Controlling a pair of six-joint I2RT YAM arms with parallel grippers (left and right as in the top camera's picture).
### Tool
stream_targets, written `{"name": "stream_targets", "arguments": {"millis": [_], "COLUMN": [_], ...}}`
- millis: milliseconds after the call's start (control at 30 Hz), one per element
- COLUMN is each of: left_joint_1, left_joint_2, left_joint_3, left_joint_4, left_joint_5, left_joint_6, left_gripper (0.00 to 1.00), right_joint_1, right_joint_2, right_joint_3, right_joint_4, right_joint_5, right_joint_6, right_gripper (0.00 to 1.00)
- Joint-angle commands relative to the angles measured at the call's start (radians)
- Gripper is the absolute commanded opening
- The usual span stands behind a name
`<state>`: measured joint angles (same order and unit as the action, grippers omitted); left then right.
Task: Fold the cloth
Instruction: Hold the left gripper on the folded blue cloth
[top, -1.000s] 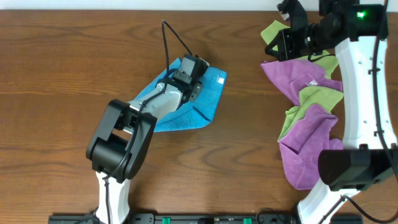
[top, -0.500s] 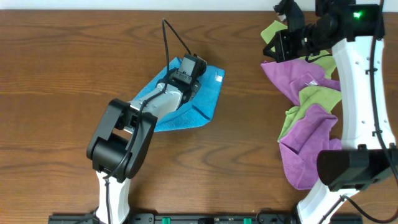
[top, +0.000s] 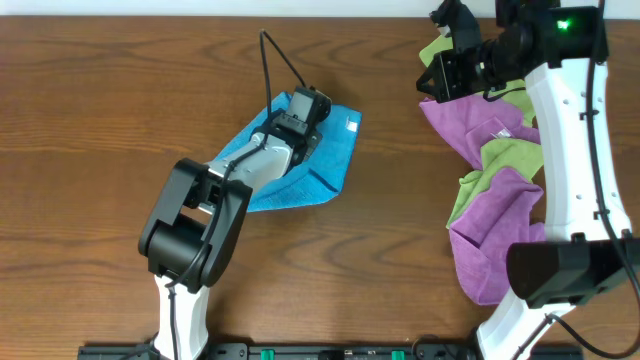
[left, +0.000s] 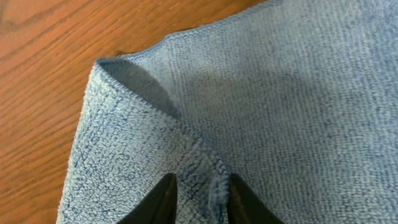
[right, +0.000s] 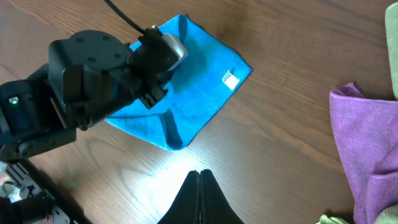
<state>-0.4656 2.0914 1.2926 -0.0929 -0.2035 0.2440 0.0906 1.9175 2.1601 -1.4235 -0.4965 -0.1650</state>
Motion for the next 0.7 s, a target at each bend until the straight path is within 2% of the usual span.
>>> {"name": "stream_targets", "arguments": {"millis": [0,267,567,667], "left_joint_1": [0.010,0.010,0.010,0.015], "left_joint_2": [0.022,0.022,0.021,0.021], "left_joint_3": [0.017,0.018,0.018,0.019], "left_joint_4": [0.001,0.000,0.000,0.000], "left_joint_5": [-0.017,-0.017,-0.018,-0.085], "left_joint_6": [0.011,0.011,0.011,0.005], "left_gripper": [0.23,0.06,0.06,0.05], "right_joint_1": [0.015,0.016,0.016,0.016], "right_joint_2": [-0.011,-0.011,-0.011,-0.011], "right_joint_3": [0.016,0.016,0.016,0.016], "right_joint_4": [-0.001,-0.002,-0.001,-0.002], "right_joint_5": [0.003,0.020,0.023,0.023], "right_joint_6": [-0.008,-0.008,-0.008,-0.008], "right_gripper": [0.01,0.01,0.02,0.01]}}
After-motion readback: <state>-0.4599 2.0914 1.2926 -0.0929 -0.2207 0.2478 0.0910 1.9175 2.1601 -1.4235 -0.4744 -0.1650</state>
